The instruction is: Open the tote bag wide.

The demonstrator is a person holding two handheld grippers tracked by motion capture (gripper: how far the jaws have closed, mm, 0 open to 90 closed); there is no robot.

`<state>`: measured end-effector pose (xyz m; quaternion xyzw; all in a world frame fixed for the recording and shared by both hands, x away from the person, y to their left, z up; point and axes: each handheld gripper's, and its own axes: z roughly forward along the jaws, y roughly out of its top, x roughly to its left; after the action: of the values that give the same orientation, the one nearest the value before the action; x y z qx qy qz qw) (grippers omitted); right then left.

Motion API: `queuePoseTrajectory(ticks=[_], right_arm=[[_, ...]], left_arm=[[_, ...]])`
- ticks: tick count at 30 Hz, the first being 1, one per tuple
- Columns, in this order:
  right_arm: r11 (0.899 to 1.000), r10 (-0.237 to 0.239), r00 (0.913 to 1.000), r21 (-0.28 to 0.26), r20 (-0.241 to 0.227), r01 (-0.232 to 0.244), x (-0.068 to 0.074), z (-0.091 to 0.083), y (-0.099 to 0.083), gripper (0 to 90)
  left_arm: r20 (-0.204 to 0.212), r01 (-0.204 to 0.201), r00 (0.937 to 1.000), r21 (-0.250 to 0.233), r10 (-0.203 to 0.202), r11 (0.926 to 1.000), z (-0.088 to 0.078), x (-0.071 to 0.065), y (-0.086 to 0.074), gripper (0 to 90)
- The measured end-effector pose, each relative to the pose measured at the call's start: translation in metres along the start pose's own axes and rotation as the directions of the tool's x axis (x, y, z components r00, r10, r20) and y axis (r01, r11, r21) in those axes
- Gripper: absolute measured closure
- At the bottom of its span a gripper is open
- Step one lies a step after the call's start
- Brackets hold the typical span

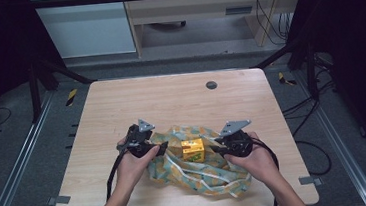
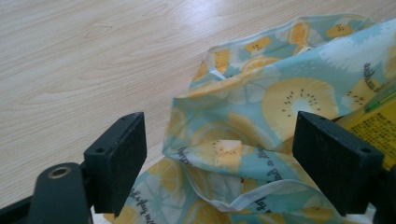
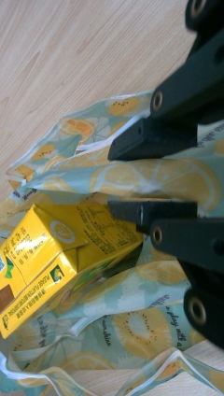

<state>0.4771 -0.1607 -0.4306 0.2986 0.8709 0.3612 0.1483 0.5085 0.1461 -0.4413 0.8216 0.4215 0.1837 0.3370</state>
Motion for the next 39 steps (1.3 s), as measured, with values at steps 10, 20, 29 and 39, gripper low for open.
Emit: queuePoseTrajectory(ticks=[10,20,29,39], right_arm=[[1.0,-0.02,0.9994,-0.007,-0.027,0.019,0.005,-0.001,-0.002,88.0],[0.999,-0.02,0.9995,-0.033,-0.026,0.019,0.005,-0.006,-0.004,89.5],[0.999,-0.014,0.9998,-0.052,-0.016,0.013,0.002,-0.009,-0.005,89.9],[0.997,0.019,0.9997,-0.073,0.014,-0.018,-0.009,-0.01,-0.009,90.0]], left_arm=[[-0.019,0.024,0.9995,0.0,-0.024,0.9997,0.01,-0.011,-0.02,10.1],[-0.021,0.017,0.9996,-0.012,-0.017,0.9998,0.011,-0.019,-0.04,18.4],[-0.012,-0.036,0.9993,-0.045,0.035,0.9983,0.002,-0.025,-0.051,61.0],[-0.002,-0.086,0.9963,-0.049,0.086,0.9951,-0.008,-0.022,-0.053,83.0]])
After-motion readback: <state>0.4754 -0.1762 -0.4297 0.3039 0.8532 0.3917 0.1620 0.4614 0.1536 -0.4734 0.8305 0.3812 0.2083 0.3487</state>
